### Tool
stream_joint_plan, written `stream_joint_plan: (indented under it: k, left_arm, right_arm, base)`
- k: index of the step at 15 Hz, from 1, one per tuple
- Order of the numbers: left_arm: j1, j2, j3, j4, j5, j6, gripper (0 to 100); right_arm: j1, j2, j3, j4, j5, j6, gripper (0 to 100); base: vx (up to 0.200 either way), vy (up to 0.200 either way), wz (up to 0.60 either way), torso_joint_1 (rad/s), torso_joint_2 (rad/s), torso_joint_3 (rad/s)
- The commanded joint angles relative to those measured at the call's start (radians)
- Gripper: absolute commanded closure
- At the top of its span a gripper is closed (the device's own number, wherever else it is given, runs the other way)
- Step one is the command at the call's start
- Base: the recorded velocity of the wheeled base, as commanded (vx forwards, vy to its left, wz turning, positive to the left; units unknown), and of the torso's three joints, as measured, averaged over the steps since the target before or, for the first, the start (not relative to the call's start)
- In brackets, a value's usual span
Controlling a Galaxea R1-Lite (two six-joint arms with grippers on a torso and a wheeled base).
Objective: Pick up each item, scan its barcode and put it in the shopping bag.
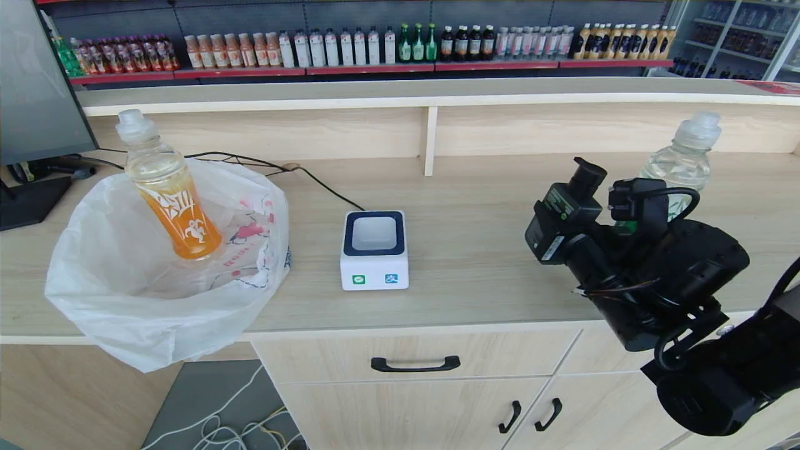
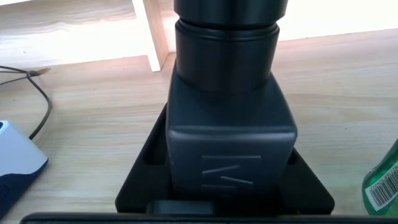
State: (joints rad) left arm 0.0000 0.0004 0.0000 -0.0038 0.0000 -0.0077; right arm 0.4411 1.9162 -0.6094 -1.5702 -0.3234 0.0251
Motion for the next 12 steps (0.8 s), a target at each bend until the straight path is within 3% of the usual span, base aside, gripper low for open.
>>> stream_joint_plan:
  k: [1,12]
  left_arm:
    - [0.0,0.0,0.0,-0.001,0.0,0.0,0]
    - [0.0,0.0,0.0,0.004,0.0,0.006,0]
  right_arm:
    - [0.051,-0.082,0.017,-0.001,0.0,-0.001,100]
    - [0.257,-0.22,0.048,-0.001,0.006,-0.016,100]
  base:
    - [0.0,0.0,0.0,0.0,0.0,0.0]
    - [0.0,0.0,0.0,0.0,0.0,0.0]
